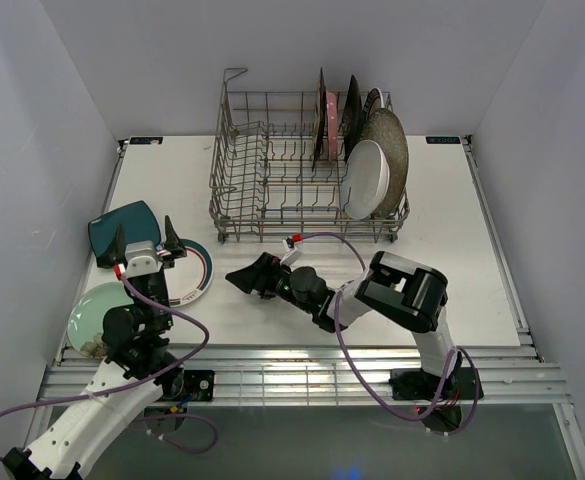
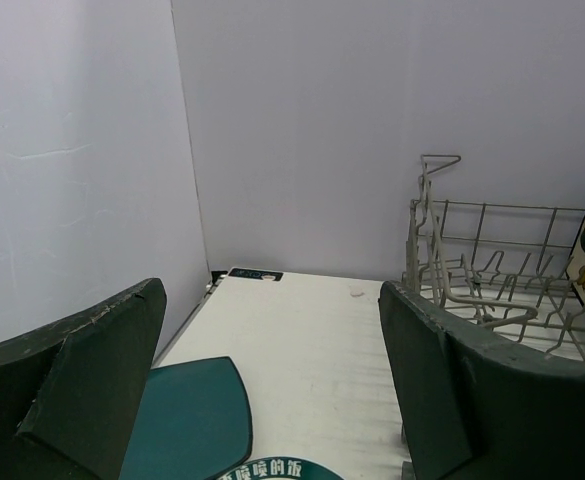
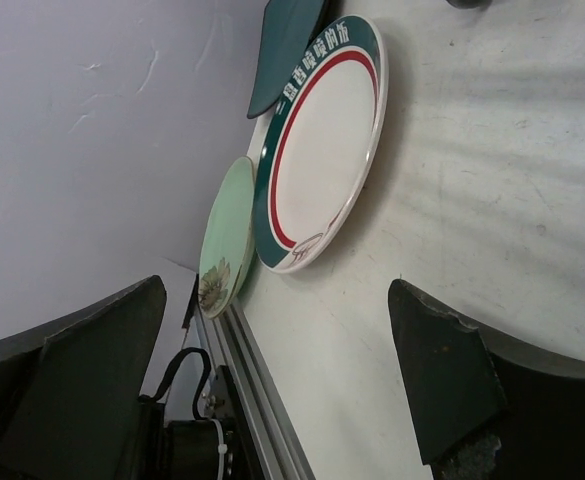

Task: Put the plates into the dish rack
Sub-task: Pick up the plate at the center of the board.

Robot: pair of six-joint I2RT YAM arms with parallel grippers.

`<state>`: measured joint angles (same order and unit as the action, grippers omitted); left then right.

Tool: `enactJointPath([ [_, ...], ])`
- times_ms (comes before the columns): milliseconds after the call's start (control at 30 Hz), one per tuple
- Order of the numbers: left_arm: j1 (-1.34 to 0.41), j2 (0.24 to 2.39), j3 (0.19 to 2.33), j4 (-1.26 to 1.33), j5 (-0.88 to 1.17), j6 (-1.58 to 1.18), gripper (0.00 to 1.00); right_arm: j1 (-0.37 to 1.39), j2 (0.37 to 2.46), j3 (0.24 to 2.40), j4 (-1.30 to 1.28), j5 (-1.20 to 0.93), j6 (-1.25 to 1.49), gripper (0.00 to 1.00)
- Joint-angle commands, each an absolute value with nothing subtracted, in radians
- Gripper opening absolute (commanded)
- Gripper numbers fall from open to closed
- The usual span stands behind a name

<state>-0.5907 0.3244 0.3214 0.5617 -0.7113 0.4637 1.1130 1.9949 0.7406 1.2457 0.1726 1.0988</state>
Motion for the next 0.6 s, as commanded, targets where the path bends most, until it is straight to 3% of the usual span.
enactJointPath([
  [0, -0.586, 0.324, 0.321, 0.578, -0.723, 0.472, 0.98, 1.115, 2.016, 0.814, 1.309, 0.175, 1.144, 0.98],
  [567, -0.586, 0.321, 0.316, 0.612, -0.745, 0.499, 0.98, 1.129, 2.27, 1.129, 1.105, 0.047, 1.266, 0.97],
])
